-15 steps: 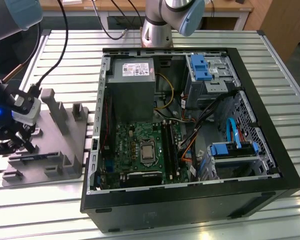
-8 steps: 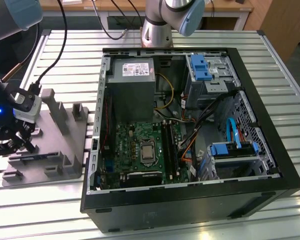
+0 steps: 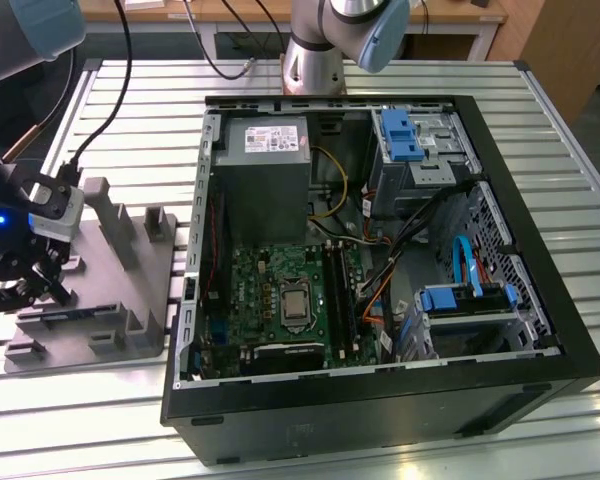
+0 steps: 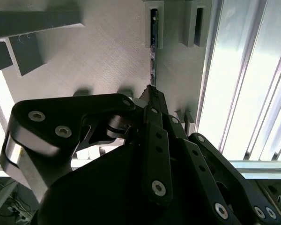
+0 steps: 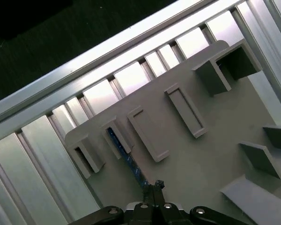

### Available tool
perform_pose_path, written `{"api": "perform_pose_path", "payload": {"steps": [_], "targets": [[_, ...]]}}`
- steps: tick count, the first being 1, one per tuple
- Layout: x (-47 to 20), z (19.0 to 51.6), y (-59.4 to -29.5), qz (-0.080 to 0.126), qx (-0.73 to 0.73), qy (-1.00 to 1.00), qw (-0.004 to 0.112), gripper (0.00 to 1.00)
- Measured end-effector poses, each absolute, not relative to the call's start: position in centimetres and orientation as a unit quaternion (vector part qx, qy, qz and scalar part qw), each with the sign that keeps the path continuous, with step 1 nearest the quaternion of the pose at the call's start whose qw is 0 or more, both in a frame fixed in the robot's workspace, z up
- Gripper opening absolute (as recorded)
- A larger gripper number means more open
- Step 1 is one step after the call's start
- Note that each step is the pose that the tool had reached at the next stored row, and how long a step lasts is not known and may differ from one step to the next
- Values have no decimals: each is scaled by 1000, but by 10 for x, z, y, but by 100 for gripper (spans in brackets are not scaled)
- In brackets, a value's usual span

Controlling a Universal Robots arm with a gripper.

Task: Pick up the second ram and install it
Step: 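Pick up the second ram and move it above second insertion slot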

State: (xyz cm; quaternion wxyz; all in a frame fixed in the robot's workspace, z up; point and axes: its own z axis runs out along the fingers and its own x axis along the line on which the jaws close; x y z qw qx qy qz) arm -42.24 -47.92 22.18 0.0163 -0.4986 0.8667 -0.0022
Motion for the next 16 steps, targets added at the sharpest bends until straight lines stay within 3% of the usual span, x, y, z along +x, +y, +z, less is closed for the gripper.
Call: {"api": "perform_pose_path", "payload": {"steps": [16], "targets": [[-422,222,-479,-1,-540,841,16,10]]}}
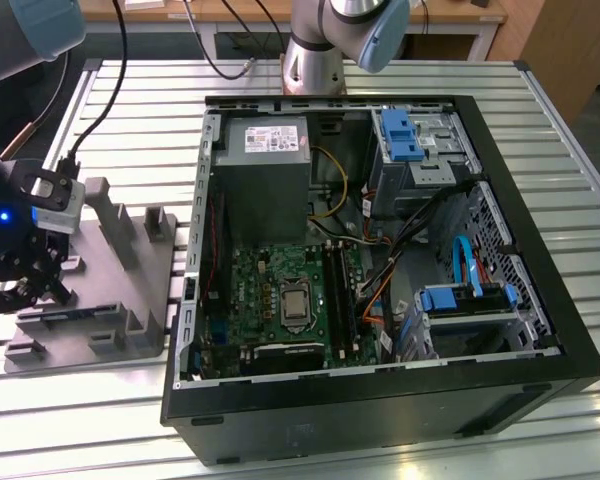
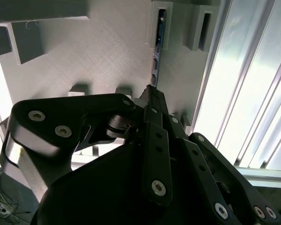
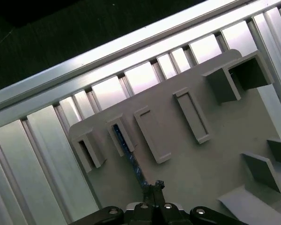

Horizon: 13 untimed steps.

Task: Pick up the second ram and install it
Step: 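Pick up the second ram and move it above second insertion slot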

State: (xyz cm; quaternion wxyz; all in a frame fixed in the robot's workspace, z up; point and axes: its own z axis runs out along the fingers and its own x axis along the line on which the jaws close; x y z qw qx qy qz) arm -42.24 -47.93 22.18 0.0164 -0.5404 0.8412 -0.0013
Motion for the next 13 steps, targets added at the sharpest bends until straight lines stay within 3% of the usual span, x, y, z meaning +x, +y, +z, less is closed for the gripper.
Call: {"api": "perform_pose_path", "payload": {"steps": [13], "targets": [[-422,222,-479,-1,-579,815,16,10]]}}
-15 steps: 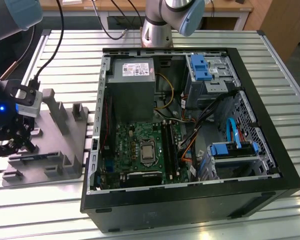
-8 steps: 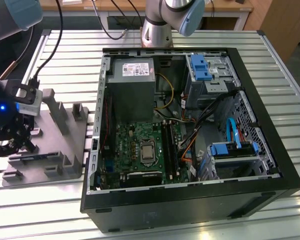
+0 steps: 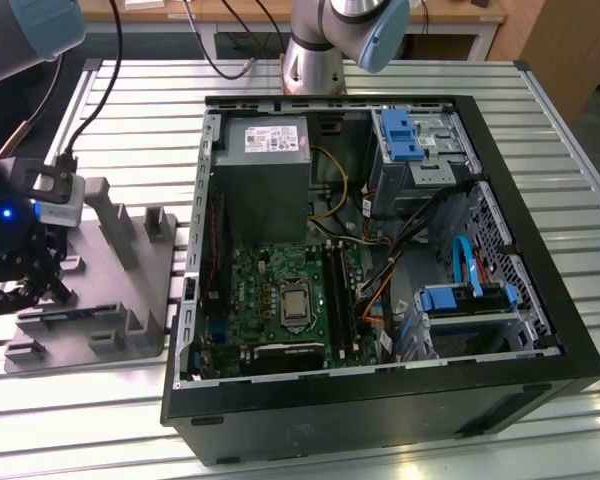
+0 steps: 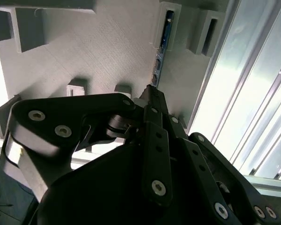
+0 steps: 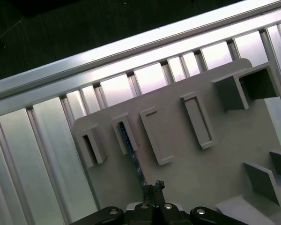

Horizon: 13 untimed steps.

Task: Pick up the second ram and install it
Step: 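Pick up the second ram and move it above second insertion slot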

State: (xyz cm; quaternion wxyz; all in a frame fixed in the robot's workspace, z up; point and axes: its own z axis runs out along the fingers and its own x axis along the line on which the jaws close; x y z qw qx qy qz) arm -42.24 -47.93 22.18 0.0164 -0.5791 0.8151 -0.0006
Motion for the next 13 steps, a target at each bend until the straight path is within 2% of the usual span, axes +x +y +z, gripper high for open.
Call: {"api": "perform_pose_path", "payload": {"steps": [13], "targets": [[-422,222,-479,1,-637,771,16,10]]}}
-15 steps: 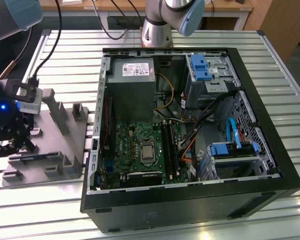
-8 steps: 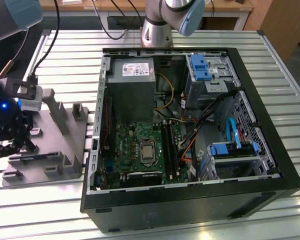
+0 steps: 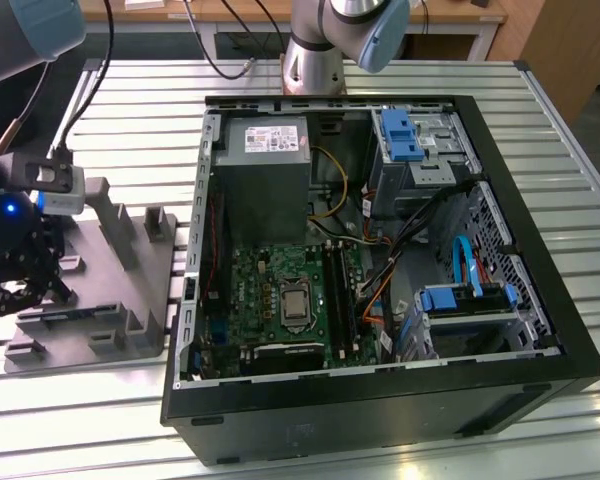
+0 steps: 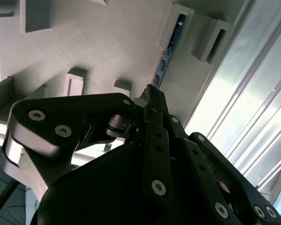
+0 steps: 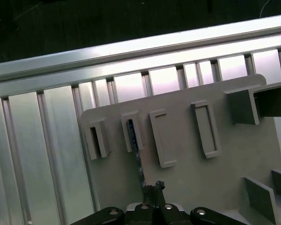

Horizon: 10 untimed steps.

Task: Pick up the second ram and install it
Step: 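Pick up the second ram and move it above second insertion slot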

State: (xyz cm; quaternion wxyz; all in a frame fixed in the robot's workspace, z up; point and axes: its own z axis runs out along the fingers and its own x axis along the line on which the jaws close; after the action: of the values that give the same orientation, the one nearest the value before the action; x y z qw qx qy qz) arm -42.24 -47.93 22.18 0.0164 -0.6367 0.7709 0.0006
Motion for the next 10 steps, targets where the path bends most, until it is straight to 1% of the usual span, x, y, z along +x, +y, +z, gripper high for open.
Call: {"api": "perform_pose_path", "payload": {"steps": [10], "targets": [[-422,222,-479,1,-677,736,16,10]]}}
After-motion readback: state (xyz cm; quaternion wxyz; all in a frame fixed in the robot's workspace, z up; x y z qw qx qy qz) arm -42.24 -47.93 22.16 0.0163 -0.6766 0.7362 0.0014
